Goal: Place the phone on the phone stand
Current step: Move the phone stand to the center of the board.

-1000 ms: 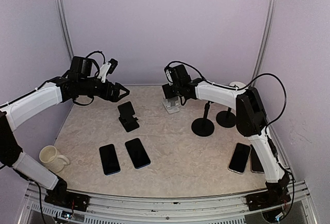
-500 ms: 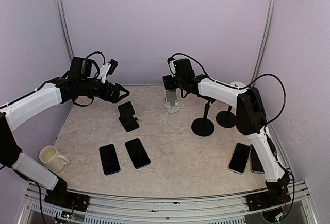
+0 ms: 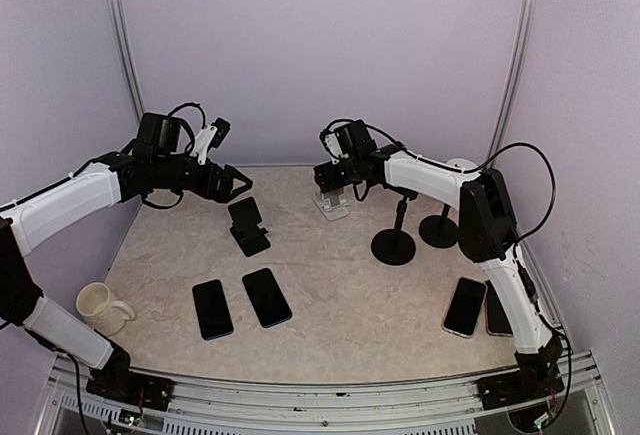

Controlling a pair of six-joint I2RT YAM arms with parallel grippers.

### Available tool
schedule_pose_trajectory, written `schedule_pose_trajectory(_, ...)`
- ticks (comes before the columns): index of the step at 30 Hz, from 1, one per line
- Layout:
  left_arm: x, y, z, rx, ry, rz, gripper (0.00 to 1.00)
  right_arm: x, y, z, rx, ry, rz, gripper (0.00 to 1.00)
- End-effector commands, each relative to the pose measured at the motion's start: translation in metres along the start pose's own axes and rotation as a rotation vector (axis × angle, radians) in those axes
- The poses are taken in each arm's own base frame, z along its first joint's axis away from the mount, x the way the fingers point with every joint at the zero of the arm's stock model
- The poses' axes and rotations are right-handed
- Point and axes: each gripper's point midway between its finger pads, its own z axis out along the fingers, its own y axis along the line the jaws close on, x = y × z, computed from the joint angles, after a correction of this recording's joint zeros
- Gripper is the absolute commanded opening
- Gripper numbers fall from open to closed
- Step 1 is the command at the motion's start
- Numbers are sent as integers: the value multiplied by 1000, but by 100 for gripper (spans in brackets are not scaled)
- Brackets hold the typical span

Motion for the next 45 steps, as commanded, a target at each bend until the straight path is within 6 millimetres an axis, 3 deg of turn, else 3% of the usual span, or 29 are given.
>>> schedule_pose_trajectory(1, -4, -3, -3, -2, -21, 15, 99, -11, 1, -14, -11, -8, 8, 83)
schedule_pose_trajectory(18, 2, -3, 3, -4, -7, 0, 99, -19, -6, 2, 36, -78, -38, 79)
schedule_pose_trajectory(25, 3, -3, 2, -11, -4, -7, 99, -13, -1, 6, 11, -67, -40, 75)
schedule_pose_trajectory(29, 6, 1, 4, -35, -2, -24, 99, -11, 1, 5, -3, -60, -27, 79)
schedule_pose_trajectory(39, 28, 31, 7, -201, -33, -188, 99, -59, 4, -47, -31, -156, -19, 91)
schedule_pose_trajectory(45, 46, 57, 28, -322, -27, -390, 99, -70, 8, -71, -24, -175, -34, 99)
